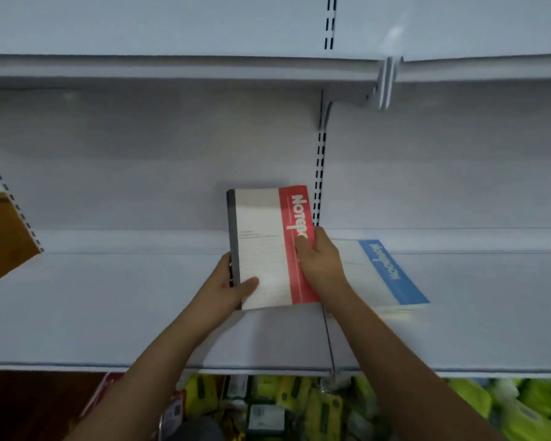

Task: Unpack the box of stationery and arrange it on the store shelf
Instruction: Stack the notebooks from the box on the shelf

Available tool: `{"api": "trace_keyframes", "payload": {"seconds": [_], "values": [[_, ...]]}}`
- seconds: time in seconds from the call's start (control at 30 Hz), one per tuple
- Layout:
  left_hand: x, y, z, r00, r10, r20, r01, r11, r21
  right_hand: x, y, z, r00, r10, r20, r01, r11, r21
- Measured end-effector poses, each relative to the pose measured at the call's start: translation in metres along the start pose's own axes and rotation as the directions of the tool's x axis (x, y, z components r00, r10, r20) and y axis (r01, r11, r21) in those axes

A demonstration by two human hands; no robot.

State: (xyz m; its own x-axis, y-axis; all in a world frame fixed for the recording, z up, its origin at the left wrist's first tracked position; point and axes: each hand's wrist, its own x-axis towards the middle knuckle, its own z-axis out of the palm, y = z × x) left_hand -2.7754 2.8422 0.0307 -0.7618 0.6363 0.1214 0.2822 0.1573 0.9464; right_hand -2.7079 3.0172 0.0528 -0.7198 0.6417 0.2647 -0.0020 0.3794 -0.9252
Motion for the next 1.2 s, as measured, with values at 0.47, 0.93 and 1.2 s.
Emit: {"api": "trace_keyframes", "payload": {"seconds": [0.47, 0.93, 1.2], "values": [[0.024, 0.044, 0.122, 0.971, -0.022, 0.239, -0.049, 0.956, 0.288, 0.030, 0.047, -0.155, 0.882, 0.472, 0.006, -0.391, 0.738, -0.550], [0.015, -0.012, 0.131, 0.959, 0.205, 0.197, -0.263, 0.905, 0.334, 0.035, 0.064, -0.146, 0.845, 0.531, 0.068, -0.522, 0.846, -0.110], [0.010, -0.017, 0.139, 0.956, 0.201, 0.214, -0.270, 0.887, 0.374, 0.018, 0.068, -0.142, 0.836, 0.499, 0.229, -0.538, 0.827, 0.163]]}}
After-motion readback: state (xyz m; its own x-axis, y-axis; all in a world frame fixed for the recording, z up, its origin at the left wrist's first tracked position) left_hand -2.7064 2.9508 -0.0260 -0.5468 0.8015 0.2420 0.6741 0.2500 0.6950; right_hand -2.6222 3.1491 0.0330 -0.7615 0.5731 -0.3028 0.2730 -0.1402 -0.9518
